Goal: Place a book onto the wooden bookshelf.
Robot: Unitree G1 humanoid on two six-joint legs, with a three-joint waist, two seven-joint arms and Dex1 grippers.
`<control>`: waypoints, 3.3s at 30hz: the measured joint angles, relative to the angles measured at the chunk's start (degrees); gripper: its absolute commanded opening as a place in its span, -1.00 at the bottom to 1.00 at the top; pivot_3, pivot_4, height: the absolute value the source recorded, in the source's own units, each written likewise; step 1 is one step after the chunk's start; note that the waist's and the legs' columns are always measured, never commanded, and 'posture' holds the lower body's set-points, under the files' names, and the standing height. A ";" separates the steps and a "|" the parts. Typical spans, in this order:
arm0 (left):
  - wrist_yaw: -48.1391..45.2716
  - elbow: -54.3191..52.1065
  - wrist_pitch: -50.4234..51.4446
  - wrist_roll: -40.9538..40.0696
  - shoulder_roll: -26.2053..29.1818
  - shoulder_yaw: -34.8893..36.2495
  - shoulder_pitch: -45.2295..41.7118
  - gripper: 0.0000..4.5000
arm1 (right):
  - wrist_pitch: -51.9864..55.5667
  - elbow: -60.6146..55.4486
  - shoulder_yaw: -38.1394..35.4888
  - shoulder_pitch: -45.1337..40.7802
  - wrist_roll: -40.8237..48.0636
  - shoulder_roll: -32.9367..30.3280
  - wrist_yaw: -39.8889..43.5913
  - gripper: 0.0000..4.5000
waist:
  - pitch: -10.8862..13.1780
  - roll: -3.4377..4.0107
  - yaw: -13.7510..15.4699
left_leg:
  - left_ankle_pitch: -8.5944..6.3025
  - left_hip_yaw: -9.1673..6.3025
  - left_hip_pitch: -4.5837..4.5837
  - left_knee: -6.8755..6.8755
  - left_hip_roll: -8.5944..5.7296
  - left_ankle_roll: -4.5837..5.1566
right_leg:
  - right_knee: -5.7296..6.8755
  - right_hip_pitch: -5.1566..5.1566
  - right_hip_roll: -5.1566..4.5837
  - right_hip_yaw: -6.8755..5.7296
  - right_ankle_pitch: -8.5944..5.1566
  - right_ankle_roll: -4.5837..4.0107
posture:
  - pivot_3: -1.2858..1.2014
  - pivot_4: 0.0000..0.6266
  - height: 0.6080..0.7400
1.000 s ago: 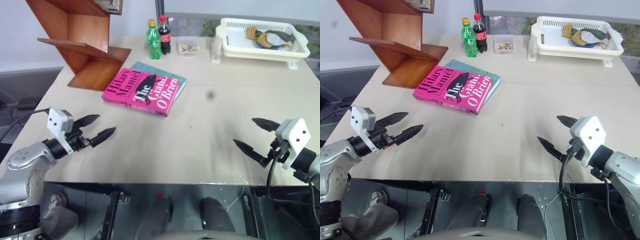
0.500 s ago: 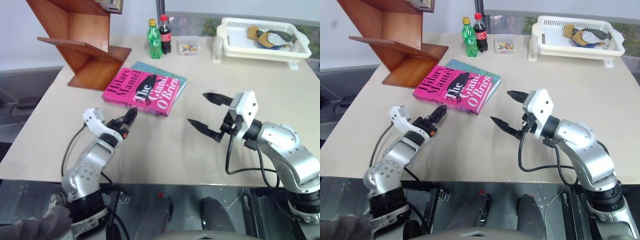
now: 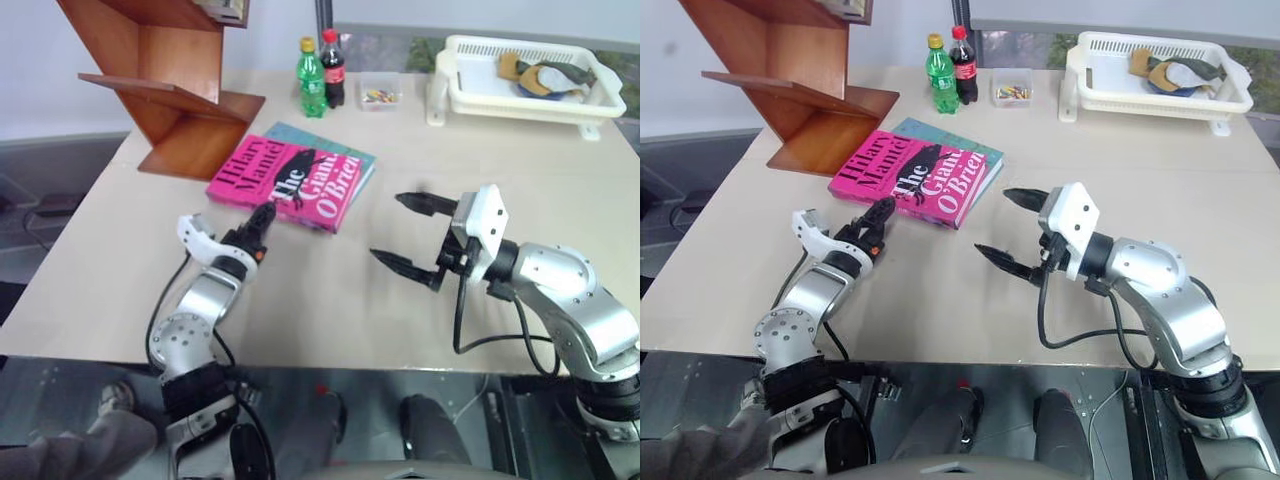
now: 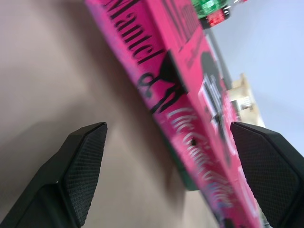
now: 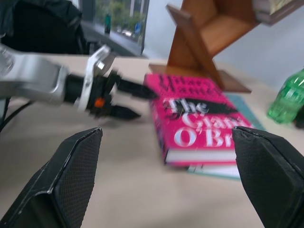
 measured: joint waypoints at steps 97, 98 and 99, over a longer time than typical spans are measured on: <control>-8.15 -14.17 4.38 -9.52 35.67 -13.58 -2.40 -0.86 | 0.05 -3.36 -8.98 6.74 5.04 -3.55 -1.03 1.00 | 0.05 0.03 -0.20 | -0.01 0.29 0.05 -0.07 0.01 0.01 | 0.05 -0.05 0.04 0.17 -0.01 -0.01 | 0.03 -0.52 1.00; -11.39 -14.89 2.81 -5.84 37.45 -15.03 -2.38 -0.86 | 0.05 -3.32 -9.41 6.72 5.40 -3.55 -0.97 1.00 | 0.06 0.03 -0.20 | -0.01 0.30 0.05 -0.09 0.02 0.00 | 0.04 -0.07 0.04 0.21 -0.01 -0.02 | 0.03 -0.52 1.00; -15.26 -15.62 0.75 -1.18 40.19 -16.92 -2.38 -0.86 | 0.05 -3.27 -9.88 6.63 6.06 -3.54 -0.95 1.00 | 0.07 0.02 -0.23 | -0.01 0.39 0.04 -0.12 0.04 0.01 | 0.00 -0.07 0.05 0.21 -0.01 -0.02 | 0.03 -0.52 1.00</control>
